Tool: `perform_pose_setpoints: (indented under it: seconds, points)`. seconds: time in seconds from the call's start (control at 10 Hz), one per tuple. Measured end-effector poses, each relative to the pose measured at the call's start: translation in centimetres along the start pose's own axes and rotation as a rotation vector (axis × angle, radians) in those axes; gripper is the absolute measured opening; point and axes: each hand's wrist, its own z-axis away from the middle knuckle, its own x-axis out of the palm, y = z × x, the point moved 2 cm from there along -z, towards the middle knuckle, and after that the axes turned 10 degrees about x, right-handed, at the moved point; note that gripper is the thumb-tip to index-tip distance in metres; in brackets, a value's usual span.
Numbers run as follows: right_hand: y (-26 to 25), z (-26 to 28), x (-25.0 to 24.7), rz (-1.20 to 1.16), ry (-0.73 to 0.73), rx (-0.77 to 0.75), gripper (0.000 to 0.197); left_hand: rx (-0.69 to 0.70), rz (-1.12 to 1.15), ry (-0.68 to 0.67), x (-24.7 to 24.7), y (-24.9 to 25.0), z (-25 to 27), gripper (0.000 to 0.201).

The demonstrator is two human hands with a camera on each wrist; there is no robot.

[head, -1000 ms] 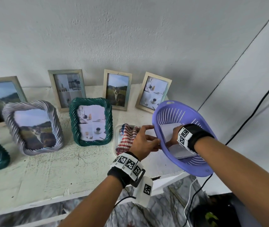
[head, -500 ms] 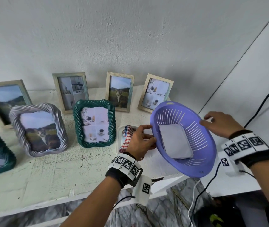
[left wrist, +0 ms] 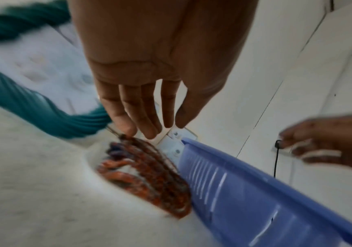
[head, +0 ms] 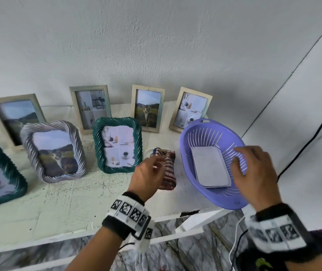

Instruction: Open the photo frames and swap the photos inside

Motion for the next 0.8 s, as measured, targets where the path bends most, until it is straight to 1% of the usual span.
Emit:
perform_pose_setpoints:
  seconds: [0.1, 0.2, 0.3, 0.4, 0.6, 0.7, 0.8]
  points:
    - [-6.9, 6.0, 1.7, -0.279, -0.219, -0.198, 0.022, 0.038, -0.216, -0.063, -0.6, -2.1, 2.3, 0.033]
    - [-8.9, 9.5, 7.4, -0.212, -0.448, -0.164, 0.044, 0.019, -0.304, -0.214, -0.2, -3.1, 3.2, 0.045]
    - [-8.2, 9.7, 11.9, -0.083, -0.646, -0.045, 0.060, 0.019, -0.235, -0.260, 0.1, -3.5, 3.3, 0.046]
    - [-7.6, 9.7, 13.1, -0.033, -0.616, -0.051, 0.066, 0.058, -0.208, -0.259, 0.2, -3.2, 3.3, 0.045]
    - [-5.6, 10.9, 13.3, 0.012, -0.558, 0.022, 0.069, 0.094, -0.163, -0.293, 1.2, -2.2, 3.3, 0.046]
    - [-5.5, 11.5, 13.6, -0.023, -0.489, 0.006, 0.071, 0.099, -0.154, -0.290, 1.1, -2.3, 3.6, 0.047]
    - [-5.6, 12.9, 12.5, -0.054, -0.432, 0.060, 0.073, 0.086, -0.123, -0.302, -0.1, -3.3, 4.6, 0.047]
